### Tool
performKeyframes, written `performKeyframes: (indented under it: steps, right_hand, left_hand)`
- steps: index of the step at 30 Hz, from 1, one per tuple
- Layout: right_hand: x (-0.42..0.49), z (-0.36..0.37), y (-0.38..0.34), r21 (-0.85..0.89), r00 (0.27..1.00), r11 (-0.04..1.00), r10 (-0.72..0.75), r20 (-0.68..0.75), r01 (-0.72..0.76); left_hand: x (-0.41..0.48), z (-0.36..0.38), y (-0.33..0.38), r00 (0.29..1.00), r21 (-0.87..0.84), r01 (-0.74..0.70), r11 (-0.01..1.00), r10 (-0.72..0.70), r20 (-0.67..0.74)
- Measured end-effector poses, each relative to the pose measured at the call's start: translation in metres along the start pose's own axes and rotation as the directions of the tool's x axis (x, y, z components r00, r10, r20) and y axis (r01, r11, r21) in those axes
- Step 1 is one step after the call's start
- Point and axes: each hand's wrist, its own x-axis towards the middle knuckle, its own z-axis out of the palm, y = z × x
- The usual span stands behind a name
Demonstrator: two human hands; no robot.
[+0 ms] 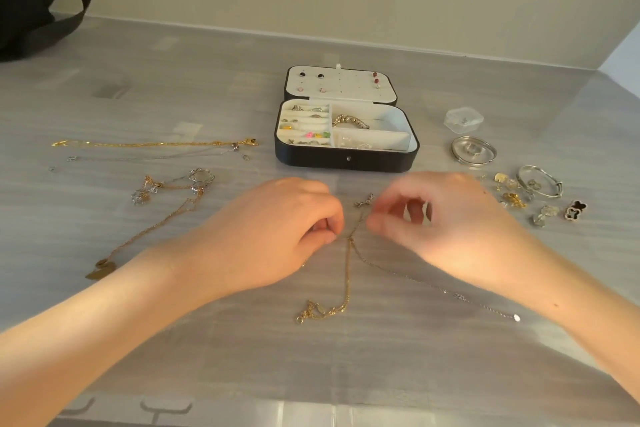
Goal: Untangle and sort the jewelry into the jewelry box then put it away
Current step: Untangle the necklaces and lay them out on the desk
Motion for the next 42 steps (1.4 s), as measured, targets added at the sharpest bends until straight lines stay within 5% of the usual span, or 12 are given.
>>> performKeyframes:
  steps: [8, 16, 25, 33, 42]
  right_hand:
    - [-0.028, 0.008, 0.0, -0.059, 0.996, 0.997, -0.036, 0.077, 0.041]
    - [-0.025, 0.004, 0.006, -0.102, 0.994, 0.994, -0.022, 0.111, 0.034]
    - [-0.017, -0.002, 0.012, -0.036, 0.994, 0.999, 0.041, 0.104, -0.038]
    - [-0.011, -0.003, 0.013, -0.014, 0.993, 1.0, 0.026, 0.114, -0.025]
    - [0.0, 0.005, -0.002, 0.035, 0.998, 0.999, -0.038, 0.043, 0.037]
  left_hand:
    - [0.006, 0.001, 0.007, 1.0, -0.064, 0.026, 0.998, -0.025, 0.011]
    - [0.017, 0.004, 0.006, 0.99, 0.069, 0.002, 0.998, -0.011, 0.141]
    - [0.014, 0.004, 0.006, 0.978, -0.158, 0.197, 0.968, -0.182, 0.104]
    - [0.014, 0.001, 0.007, 0.952, -0.48, 0.305, 0.823, -0.263, 0.155]
    - [0.016, 0.004, 0.003, 0.95, -0.541, 0.311, 0.781, -0.268, 0.16]
